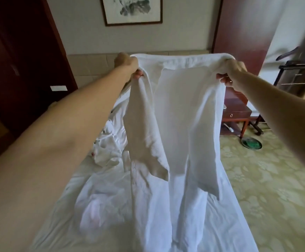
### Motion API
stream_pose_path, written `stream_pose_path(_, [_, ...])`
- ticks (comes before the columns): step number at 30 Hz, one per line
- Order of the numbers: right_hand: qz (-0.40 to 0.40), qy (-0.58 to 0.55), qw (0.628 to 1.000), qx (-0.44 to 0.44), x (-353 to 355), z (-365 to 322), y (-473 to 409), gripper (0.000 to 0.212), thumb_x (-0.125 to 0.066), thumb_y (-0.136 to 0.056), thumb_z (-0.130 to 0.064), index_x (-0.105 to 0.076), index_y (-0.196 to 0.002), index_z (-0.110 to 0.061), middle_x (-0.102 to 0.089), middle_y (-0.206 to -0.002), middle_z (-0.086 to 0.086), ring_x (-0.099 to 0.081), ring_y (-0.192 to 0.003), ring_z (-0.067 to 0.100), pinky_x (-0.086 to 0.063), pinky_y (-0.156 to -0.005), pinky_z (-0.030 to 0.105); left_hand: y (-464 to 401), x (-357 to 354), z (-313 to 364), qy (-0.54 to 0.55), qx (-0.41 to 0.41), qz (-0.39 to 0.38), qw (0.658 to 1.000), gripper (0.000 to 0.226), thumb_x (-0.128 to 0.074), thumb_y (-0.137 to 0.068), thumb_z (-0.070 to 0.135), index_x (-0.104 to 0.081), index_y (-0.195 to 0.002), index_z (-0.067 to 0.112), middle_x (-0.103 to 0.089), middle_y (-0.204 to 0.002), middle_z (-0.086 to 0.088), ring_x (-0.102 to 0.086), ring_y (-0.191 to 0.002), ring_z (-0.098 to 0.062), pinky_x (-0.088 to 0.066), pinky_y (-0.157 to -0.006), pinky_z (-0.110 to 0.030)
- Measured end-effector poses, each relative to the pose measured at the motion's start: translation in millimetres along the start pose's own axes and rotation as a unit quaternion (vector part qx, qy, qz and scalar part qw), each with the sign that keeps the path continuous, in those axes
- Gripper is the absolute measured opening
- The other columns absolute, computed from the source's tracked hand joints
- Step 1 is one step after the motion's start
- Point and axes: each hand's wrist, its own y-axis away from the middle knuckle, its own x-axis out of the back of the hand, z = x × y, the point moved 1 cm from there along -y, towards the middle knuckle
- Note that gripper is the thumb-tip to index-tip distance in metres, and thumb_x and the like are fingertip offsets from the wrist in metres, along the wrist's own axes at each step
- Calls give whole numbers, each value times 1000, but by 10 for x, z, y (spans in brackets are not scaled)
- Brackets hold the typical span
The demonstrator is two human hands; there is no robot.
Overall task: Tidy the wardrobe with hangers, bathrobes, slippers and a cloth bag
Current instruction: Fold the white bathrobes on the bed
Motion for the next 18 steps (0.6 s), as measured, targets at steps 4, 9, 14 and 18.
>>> stream_pose_path(4, [-8,1,999,-32,-297,385,-662,29,-35,-94,-16,-63,-90,-9,-68,-70,5,-52,-53,13,-35,-49,23,-405,-606,-384,36,46,-21,998,16,-39,-96,1,-52,-103,-4,-72,-62,-17,-74,-58,-23,-64,-64,-40])
stream_pose_path(9, [-19,-13,997,-76,-824,1022,-1734,34,-36,-93,-25,-65,-102,-11,-72,-72,3,-55,-52,13,-38,-49,21,-1102,-1607,-998,88,119,-14,989,24,-37,-106,10,-38,-129,3,-63,-89,-16,-67,-46,-15,-63,-60,-33])
stream_pose_path(14, [-62,-18,989,-130,-1488,1897,-2695,22,-37,-95,-29,-56,-88,-20,-73,-84,7,-56,-59,14,-40,-55,25,-1989,-2545,-2193,76,204,25,976,28,-61,-96,18,-47,-114,1,-68,-97,-17,-75,-78,-34,-64,-70,-39])
stream_pose_path(18, [-79,-35,980,-177,-1991,2558,-3320,25,-45,-95,-33,-61,-107,-18,-74,-82,5,-59,-61,15,-44,-61,26,-2237,-3056,-2759,123,243,33,962,18,-55,-99,6,-47,-112,-4,-65,-81,-18,-75,-70,-38,-64,-69,-42])
